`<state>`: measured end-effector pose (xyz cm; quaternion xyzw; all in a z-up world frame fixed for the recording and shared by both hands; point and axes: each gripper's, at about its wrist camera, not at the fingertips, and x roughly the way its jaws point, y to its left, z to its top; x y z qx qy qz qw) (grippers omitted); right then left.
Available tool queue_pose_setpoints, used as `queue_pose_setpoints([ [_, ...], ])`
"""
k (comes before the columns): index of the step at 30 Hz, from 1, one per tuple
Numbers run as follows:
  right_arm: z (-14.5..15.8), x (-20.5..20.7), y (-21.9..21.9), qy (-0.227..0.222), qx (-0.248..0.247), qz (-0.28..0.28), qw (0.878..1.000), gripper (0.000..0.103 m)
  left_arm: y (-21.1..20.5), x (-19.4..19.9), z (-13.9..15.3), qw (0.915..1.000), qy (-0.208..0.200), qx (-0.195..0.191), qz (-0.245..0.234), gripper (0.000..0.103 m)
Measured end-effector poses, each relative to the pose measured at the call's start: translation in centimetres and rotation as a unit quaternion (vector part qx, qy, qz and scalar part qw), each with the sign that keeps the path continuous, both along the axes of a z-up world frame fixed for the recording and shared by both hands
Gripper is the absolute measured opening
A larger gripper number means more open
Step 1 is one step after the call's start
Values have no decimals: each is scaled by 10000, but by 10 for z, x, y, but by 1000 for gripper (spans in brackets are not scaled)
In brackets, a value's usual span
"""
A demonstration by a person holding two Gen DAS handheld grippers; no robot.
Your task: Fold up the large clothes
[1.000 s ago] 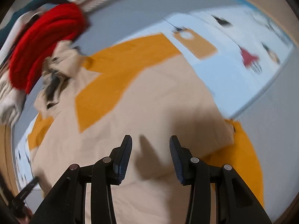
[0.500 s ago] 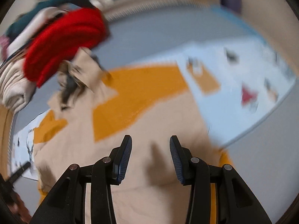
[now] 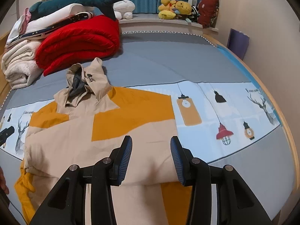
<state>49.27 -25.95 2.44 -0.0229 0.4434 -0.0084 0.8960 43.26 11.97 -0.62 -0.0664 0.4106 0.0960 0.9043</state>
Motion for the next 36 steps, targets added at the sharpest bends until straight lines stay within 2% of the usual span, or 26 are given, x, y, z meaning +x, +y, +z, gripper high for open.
queue_pose_setpoints([
  [2,0,-2,-4,32,-41,-13,10000,48,0,0,2,10000,-9,-55,19,46],
  [4,-1,-2,-7,93,-46,-40,9999,59,-2,2,5,10000,-9,-20,21,46],
  [6,-3,0,-9,183,-21,-38,9998,63,-3,14,7,10000,35,45,41,46],
  [11,-8,3,-11,249,-100,6,9996,64,8,72,7,9990,181,-265,295,46],
  [13,-10,5,-12,302,-74,-17,9995,64,14,108,4,9989,216,-220,367,46],
  [19,-18,10,-7,367,-148,73,9992,65,33,206,-22,9974,500,-221,462,46],
  [21,-22,12,-6,428,-134,74,9990,65,44,236,-35,9962,598,-327,540,47],
  [27,-30,22,-4,514,-100,56,9986,65,64,298,-70,9893,950,-901,646,50],
  [33,-38,30,-5,649,-18,67,9979,64,69,351,-95,9855,1267,-987,548,51],
  [35,-42,32,-6,716,-16,74,9974,65,70,363,-100,9856,1291,-919,588,51],
  [36,-44,32,-7,726,-28,67,9973,65,71,370,-103,9848,1273,-1002,626,51],
])
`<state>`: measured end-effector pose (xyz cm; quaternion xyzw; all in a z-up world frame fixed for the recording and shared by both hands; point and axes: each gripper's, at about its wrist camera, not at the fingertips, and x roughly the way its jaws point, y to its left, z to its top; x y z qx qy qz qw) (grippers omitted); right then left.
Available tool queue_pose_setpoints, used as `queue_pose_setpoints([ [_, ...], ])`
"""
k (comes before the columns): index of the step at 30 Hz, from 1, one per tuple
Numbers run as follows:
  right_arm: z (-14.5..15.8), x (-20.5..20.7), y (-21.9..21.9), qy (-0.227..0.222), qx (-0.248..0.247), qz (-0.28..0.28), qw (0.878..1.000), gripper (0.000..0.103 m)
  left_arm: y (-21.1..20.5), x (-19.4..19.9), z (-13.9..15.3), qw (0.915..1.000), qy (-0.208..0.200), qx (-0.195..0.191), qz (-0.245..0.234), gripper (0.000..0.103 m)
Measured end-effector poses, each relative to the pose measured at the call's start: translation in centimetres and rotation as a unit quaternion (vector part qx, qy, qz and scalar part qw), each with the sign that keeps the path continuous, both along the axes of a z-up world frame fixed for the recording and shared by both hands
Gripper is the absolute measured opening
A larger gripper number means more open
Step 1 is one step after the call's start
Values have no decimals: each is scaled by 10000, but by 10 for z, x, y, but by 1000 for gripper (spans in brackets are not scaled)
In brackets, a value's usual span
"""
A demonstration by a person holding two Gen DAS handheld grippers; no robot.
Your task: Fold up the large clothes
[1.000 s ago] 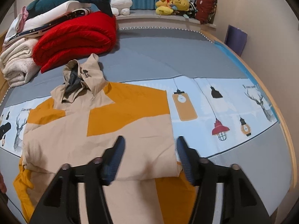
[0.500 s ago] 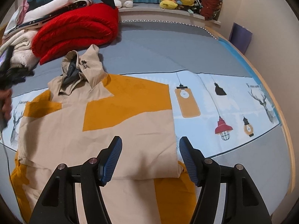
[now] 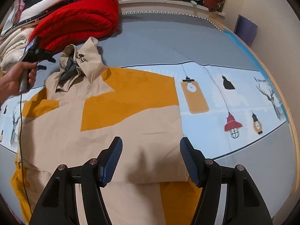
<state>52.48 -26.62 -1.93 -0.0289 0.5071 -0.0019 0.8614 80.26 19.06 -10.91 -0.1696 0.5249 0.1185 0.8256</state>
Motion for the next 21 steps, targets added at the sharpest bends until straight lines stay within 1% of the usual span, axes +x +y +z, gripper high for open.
queue_pose_setpoints([
  [3,-5,2,-2,62,-1,-24,10000,65,-1,14,-9,9998,28,-187,13,51],
  [7,-11,5,-7,131,22,-101,9999,65,-8,29,-23,9997,151,-180,-29,50],
  [9,-13,7,-7,162,41,-105,9998,65,-9,33,-30,9995,165,-287,2,45],
  [10,-14,7,-7,178,51,-110,9998,64,-10,34,-33,9992,180,-362,-13,27],
  [11,-15,7,-8,194,54,-117,9997,64,-10,36,-36,9988,213,-432,-47,5],
  [12,-16,7,-8,201,47,-125,9997,65,-14,37,-39,9984,255,-494,-126,3],
  [13,-16,8,-9,205,39,-135,9997,65,-16,37,-38,9986,243,-427,-183,1],
  [14,-16,9,-9,212,47,-147,9997,65,-20,36,-33,9990,182,-306,-255,0],
  [15,-16,9,-10,218,65,-157,9996,65,-25,33,-22,9992,16,-237,-333,0],
  [17,-14,10,-10,203,89,-163,9996,65,-30,31,-3,9985,-214,-253,-434,0],
  [18,-12,10,-9,179,103,-165,9997,64,-36,26,12,9976,-364,-206,-558,0],
  [20,-8,11,-8,135,130,-156,9997,65,-55,9,46,9926,-737,-109,-954,0],
  [21,-5,11,-8,103,144,-164,9997,65,-68,-6,65,9880,-939,-36,-1222,0],
])
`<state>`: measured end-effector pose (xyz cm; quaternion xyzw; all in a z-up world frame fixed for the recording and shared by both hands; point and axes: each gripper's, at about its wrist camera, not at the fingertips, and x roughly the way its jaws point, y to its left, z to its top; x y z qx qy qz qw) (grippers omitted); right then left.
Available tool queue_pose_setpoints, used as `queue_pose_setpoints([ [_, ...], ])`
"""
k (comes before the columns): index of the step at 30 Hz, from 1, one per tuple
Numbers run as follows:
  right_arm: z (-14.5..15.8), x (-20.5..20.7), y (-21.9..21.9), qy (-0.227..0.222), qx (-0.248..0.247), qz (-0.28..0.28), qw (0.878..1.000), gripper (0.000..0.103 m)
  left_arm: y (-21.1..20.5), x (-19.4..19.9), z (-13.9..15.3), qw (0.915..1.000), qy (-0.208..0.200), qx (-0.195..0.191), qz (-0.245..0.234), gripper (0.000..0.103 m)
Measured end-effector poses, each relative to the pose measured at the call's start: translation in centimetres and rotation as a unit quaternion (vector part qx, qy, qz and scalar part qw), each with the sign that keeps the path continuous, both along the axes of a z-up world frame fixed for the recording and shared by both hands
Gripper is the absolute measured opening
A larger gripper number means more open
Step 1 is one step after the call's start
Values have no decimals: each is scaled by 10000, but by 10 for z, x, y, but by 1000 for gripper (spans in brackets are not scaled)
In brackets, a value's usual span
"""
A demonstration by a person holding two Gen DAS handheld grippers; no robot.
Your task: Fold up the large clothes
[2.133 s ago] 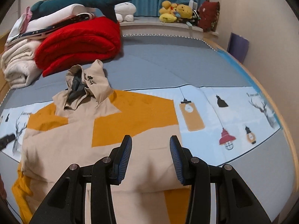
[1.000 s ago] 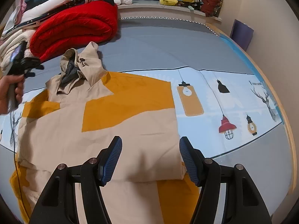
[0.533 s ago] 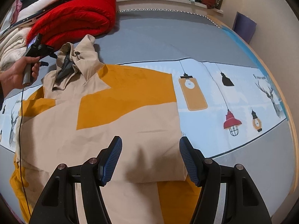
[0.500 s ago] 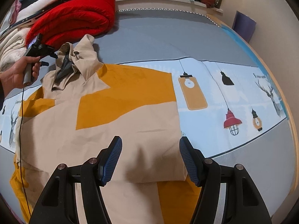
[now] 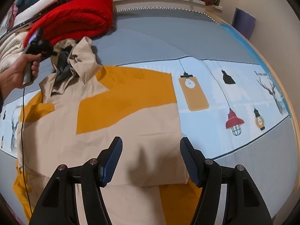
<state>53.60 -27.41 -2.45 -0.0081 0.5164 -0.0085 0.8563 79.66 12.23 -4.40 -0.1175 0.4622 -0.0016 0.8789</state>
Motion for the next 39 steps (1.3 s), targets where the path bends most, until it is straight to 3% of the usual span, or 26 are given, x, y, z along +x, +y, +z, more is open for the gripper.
queue_pose_setpoints([
  [3,10,2,0,-101,87,-57,9999,64,-44,-63,48,9949,-509,204,-844,0],
  [6,21,2,-2,-227,245,-139,9993,64,-89,-158,81,9803,-963,557,-1635,0],
  [9,35,-4,-2,-430,399,-127,9982,64,-118,-255,84,9682,-1171,758,-2077,0],
  [11,44,-7,-4,-575,480,-179,9970,64,-128,-305,68,9659,-981,843,-2244,1],
  [14,59,-14,-10,-831,832,-296,9926,64,-140,-379,22,9621,-43,1068,-2510,10],
  [17,72,-21,-9,-1061,1073,-318,9880,65,-124,-416,20,9698,171,745,-2316,11],
  [21,82,-29,2,-1248,1241,-182,9842,64,-79,-404,46,9937,-22,5,-1116,18],
  [23,82,-31,10,-1243,1379,-79,9826,64,-58,-394,40,9978,11,-297,-596,36],
  [26,78,-31,25,-1180,1553,189,9806,60,-40,-370,7,9976,420,-518,-162,37],
  [28,74,-30,35,-1122,1770,409,9769,43,-35,-358,-8,9960,614,-642,40,37],
  [31,65,-29,47,-1012,1992,634,9727,34,-31,-348,-25,9941,775,-748,143,40],
  [36,52,-21,70,-779,2395,1022,9624,35,-21,-335,-43,9932,833,-784,227,46],
  [39,43,-17,78,-610,2668,1151,9549,47,-23,-331,-49,9932,785,-837,173,42],
])
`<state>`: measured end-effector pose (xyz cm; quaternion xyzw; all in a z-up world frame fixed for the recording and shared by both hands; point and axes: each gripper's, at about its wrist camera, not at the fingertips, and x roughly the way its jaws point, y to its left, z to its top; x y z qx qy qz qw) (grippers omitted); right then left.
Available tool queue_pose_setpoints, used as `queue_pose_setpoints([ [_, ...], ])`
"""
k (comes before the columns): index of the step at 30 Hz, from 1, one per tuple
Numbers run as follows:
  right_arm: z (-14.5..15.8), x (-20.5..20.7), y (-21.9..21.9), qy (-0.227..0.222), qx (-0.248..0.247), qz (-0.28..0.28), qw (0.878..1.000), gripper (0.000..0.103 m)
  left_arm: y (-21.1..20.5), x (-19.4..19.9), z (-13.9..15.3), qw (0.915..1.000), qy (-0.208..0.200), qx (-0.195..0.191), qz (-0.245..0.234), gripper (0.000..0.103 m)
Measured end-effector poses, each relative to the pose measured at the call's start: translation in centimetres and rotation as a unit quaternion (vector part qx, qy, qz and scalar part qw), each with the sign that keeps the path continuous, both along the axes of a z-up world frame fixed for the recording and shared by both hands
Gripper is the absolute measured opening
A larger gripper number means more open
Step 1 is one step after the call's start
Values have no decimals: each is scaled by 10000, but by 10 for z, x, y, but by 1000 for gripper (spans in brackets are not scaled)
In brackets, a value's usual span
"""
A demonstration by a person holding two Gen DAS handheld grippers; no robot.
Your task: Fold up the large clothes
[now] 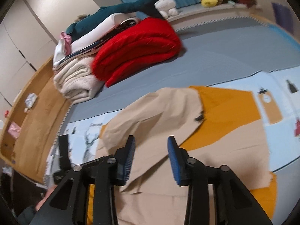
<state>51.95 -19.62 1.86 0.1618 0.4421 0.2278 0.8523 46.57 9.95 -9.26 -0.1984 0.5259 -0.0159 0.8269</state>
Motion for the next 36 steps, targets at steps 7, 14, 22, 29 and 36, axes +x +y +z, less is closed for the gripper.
queue_pose_setpoints([
  [7,-30,14,10,505,329,171,9980,53,-25,-4,38,9935,-833,-477,-618,0],
  [14,-45,20,1,856,1010,245,9909,62,-132,-37,68,9548,-1239,-294,-2687,1],
  [22,-67,28,7,1088,421,105,9931,5,-116,-27,43,9685,-462,-723,-2338,29],
  [29,-103,34,-20,1729,-147,-793,9816,3,-20,-14,-27,9891,893,-1161,156,41],
  [36,-131,37,-27,2191,-653,-1032,9680,3,-9,-20,-48,9743,1160,-1893,380,1],
])
